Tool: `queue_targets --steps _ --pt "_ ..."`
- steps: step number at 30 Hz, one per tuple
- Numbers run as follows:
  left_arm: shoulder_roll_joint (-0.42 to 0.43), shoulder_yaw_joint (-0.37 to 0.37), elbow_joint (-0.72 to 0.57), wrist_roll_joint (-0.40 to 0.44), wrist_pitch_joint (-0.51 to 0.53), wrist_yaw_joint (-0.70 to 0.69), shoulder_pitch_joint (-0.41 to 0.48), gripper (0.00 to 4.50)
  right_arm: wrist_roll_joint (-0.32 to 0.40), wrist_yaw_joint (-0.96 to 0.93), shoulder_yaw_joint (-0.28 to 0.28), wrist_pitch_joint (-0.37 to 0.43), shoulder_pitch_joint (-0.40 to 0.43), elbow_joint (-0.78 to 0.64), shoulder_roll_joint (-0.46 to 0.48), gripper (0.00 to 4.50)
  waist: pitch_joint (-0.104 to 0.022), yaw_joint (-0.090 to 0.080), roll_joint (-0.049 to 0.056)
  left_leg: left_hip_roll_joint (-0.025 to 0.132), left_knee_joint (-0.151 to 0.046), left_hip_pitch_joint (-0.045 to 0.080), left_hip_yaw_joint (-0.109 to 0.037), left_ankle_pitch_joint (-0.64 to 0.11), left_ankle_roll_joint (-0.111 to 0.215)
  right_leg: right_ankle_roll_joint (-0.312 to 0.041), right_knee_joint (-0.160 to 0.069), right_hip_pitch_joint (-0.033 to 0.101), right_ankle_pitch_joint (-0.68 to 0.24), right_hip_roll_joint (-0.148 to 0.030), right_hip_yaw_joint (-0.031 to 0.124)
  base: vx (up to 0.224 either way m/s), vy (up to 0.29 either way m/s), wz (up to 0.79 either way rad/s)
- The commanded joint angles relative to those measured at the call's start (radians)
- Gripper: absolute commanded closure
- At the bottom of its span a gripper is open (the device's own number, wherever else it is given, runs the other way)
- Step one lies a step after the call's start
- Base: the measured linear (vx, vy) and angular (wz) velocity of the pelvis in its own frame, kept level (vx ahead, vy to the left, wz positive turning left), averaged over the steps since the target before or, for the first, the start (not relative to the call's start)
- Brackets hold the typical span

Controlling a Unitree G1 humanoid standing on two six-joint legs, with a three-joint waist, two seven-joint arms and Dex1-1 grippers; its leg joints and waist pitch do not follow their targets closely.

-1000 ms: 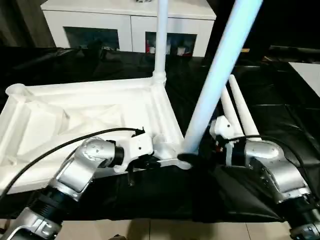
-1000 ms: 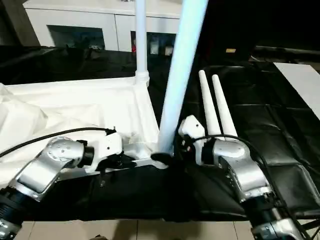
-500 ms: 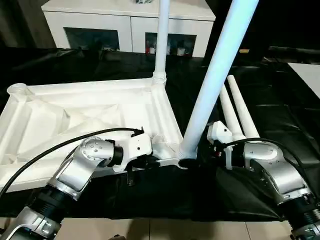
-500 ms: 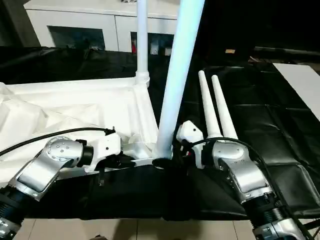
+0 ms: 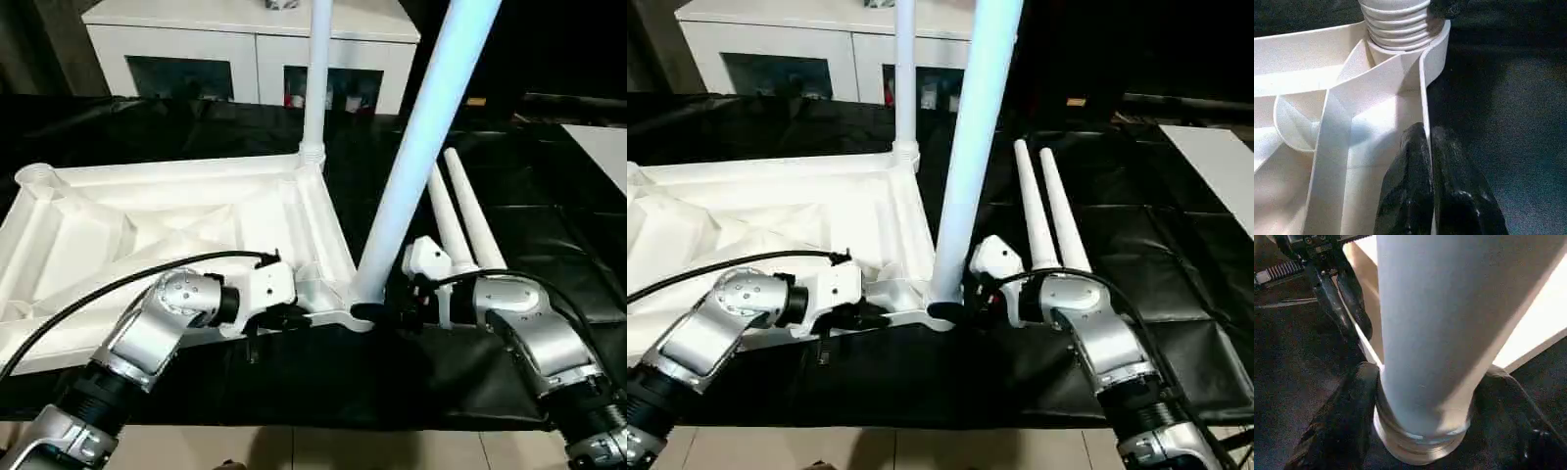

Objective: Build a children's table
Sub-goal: Rotate leg to tighten

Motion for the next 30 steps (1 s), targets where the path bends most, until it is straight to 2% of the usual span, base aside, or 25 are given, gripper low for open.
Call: queue_targets --steps 1,3,6,7,8,9,10,11,12,13,14,16,18,19,21,22,24,25,27,29,30 --pt "0.014 -0.017 0.007 0.025 -0.015 -0.013 -0.006 4.5 -0.034 0.013 0.031 -0.004 0.006 0.036 -0.001 1.86 -0.061 0.001 0.0 0.057 -0.07 0.008 -0.015 -0.077 0.07 -0.284 -0.057 0.058 0.018 -0.072 0.055 0.0 0.0 0.0" --pt "0.013 -0.016 0.009 0.027 -0.013 -0.009 -0.007 4.5 -0.035 0.007 0.03 -0.002 0.007 0.044 0.003 1.87 -0.061 0.001 0.002 0.057 -0.07 0.009 -0.015 -0.08 0.069 -0.284 -0.058 0.057 0.014 -0.072 0.054 0.0 0.0 0.0" --pt "-0.002 -0.003 0.015 0.031 0.028 0.032 -0.009 4.5 -0.044 -0.1 0.003 0.027 -0.006 0.095 0.059 1.88 -0.057 -0.001 0.002 0.057 -0.073 0.009 -0.015 -0.111 0.057 -0.278 -0.063 0.055 -0.031 -0.071 0.055 0.0 0.0 0.0" --pt "-0.002 -0.003 0.015 0.031 0.028 0.032 -0.009 4.5 -0.044 -0.1 0.003 0.027 -0.006 0.095 0.059 1.88 -0.052 -0.004 0.003 0.057 -0.077 0.012 -0.015 -0.144 0.042 -0.27 -0.069 0.052 -0.081 -0.071 0.055 0.0 0.0 0.0" --pt "-0.029 0.013 0.024 0.034 0.074 0.083 -0.014 4.5 -0.049 -0.204 -0.024 0.059 -0.024 0.145 0.116 1.88 -0.048 -0.008 0.004 0.057 -0.082 0.014 -0.017 -0.193 0.02 -0.256 -0.076 0.051 -0.161 -0.072 0.054 0.0 0.0 0.0" --pt "-0.036 0.016 0.025 0.034 0.086 0.093 -0.016 4.5 -0.049 -0.224 -0.029 0.065 -0.028 0.155 0.128 1.88 -0.042 -0.015 0.005 0.056 -0.088 0.019 -0.021 -0.254 -0.008 -0.237 -0.086 0.048 -0.264 -0.072 0.053 0.0 0.0 0.0" --pt "-0.106 0.03 0.04 0.049 0.176 0.194 -0.033 4.5 -0.044 -0.391 -0.07 0.104 -0.064 0.236 0.238 1.88 -0.039 -0.02 0.006 0.054 -0.09 0.02 -0.022 -0.292 -0.019 -0.221 -0.092 0.044 -0.327 -0.072 0.052 -0.061 -0.004 -0.03" --pt "-0.109 0.03 0.041 0.05 0.18 0.2 -0.035 4.5 -0.045 -0.399 -0.071 0.105 -0.067 0.24 0.244 1.88 -0.037 -0.031 0.006 0.051 -0.09 0.023 -0.029 -0.34 -0.045 -0.19 -0.101 0.04 -0.436 -0.076 0.051 -0.065 0.002 -0.09" --pt "-0.17 0.032 0.06 0.066 0.241 0.276 -0.052 4.5 -0.049 -0.533 -0.098 0.119 -0.104 0.31 0.321 1.88 -0.04 -0.036 0.008 0.052 -0.093 0.022 -0.039 -0.353 -0.065 -0.156 -0.105 0.042 -0.497 -0.082 0.047 -0.065 0.002 -0.09" --pt "-0.196 0.033 0.069 0.071 0.265 0.305 -0.06 4.5 -0.051 -0.59 -0.11 0.122 -0.122 0.342 0.35 1.88 -0.041 -0.042 0.006 0.051 -0.094 0.016 -0.04 -0.35 -0.068 -0.145 -0.106 0.044 -0.502 -0.08 0.047 -0.056 0.015 -0.13" --pt "-0.206 0.034 0.073 0.072 0.272 0.316 -0.063 4.5 -0.05 -0.607 -0.114 0.124 -0.129 0.352 0.36 1.88 -0.043 -0.046 0.009 0.052 -0.096 0.018 -0.043 -0.357 -0.074 -0.138 -0.109 0.042 -0.49 -0.078 0.044 0.0 0.0 0.0" --pt "-0.258 0.038 0.094 0.08 0.308 0.375 -0.079 4.5 -0.047 -0.691 -0.135 0.133 -0.164 0.408 0.412 1.88 -0.045 -0.052 0.012 0.053 -0.095 0.02 -0.043 -0.365 -0.07 -0.154 -0.108 0.038 -0.432 -0.077 0.045 0.0 0.0 0.0" --pt "-0.286 0.035 0.111 0.089 0.326 0.406 -0.091 4.5 -0.047 -0.742 -0.146 0.127 -0.187 0.445 0.437 1.88 -0.048 -0.05 0.012 0.052 -0.094 0.022 -0.039 -0.352 -0.058 -0.168 -0.108 0.039 -0.361 -0.074 0.047 0.0 0.0 0.0" --pt "-0.325 0.04 0.138 0.1 0.342 0.456 -0.108 4.5 -0.054 -0.811 -0.16 0.113 -0.222 0.497 0.47 1.88 -0.046 -0.057 0.011 0.05 -0.095 0.022 -0.035 -0.361 -0.055 -0.183 -0.106 0.034 -0.342 -0.069 0.047 0.0 0.0 0.0" --pt "-0.353 0.045 0.156 0.111 0.356 0.491 -0.121 4.5 -0.065 -0.861 -0.174 0.1 -0.248 0.538 0.494 1.88 -0.048 -0.053 0.011 0.049 -0.092 0.027 -0.035 -0.366 -0.055 -0.177 -0.11 0.032 -0.355 -0.073 0.048 0.0 0.0 0.0" --pt "-0.373 0.046 0.185 0.135 0.358 0.525 -0.143 4.5 -0.066 -0.881 -0.197 0.058 -0.289 0.588 0.523 1.89 -0.049 -0.051 0.006 0.05 -0.092 0.026 -0.034 -0.363 -0.051 -0.175 -0.111 0.033 -0.349 -0.074 0.048 0.0 0.0 0.0" --pt "-0.372 0.047 0.191 0.142 0.355 0.53 -0.148 4.5 -0.059 -0.868 -0.206 0.042 -0.299 0.596 0.53 1.89 -0.048 -0.051 0.008 0.049 -0.093 0.023 -0.034 -0.361 -0.043 -0.17 -0.11 0.033 -0.345 -0.073 0.048 0.0 0.0 0.0" --pt "-0.343 0.039 0.186 0.152 0.341 0.518 -0.144 4.5 -0.038 -0.785 -0.213 -0.01 -0.294 0.56 0.519 1.33 -0.05 -0.047 0.005 0.051 -0.094 0.02 -0.034 -0.35 -0.034 -0.17 -0.109 0.037 -0.331 -0.076 0.048 0.0 0.0 0.0" --pt "-0.343 0.039 0.186 0.152 0.341 0.518 -0.144 4.5 -0.038 -0.785 -0.213 -0.01 -0.294 0.56 0.519 1.19 -0.052 -0.047 0.007 0.053 -0.096 0.014 -0.033 -0.313 -0.027 -0.181 -0.102 0.041 -0.275 -0.075 0.05 0.0 0.0 0.0" --pt "-0.305 0.031 0.176 0.157 0.314 0.49 -0.129 4.5 -0.025 -0.711 -0.211 -0.04 -0.268 0.493 0.48 0.98 -0.053 -0.045 0.008 0.055 -0.095 0.016 -0.031 -0.299 -0.014 -0.192 -0.1 0.04 -0.244 -0.075 0.05 0.0 0.0 0.0" --pt "-0.296 0.03 0.176 0.158 0.306 0.486 -0.126 4.5 -0.027 -0.702 -0.211 -0.049 -0.265 0.483 0.465 0.83 -0.056 -0.045 0.006 0.054 -0.093 0.011 -0.03 -0.269 -0.007 -0.2 -0.097 0.048 -0.212 -0.075 0.05 0.0 0.0 0.0"
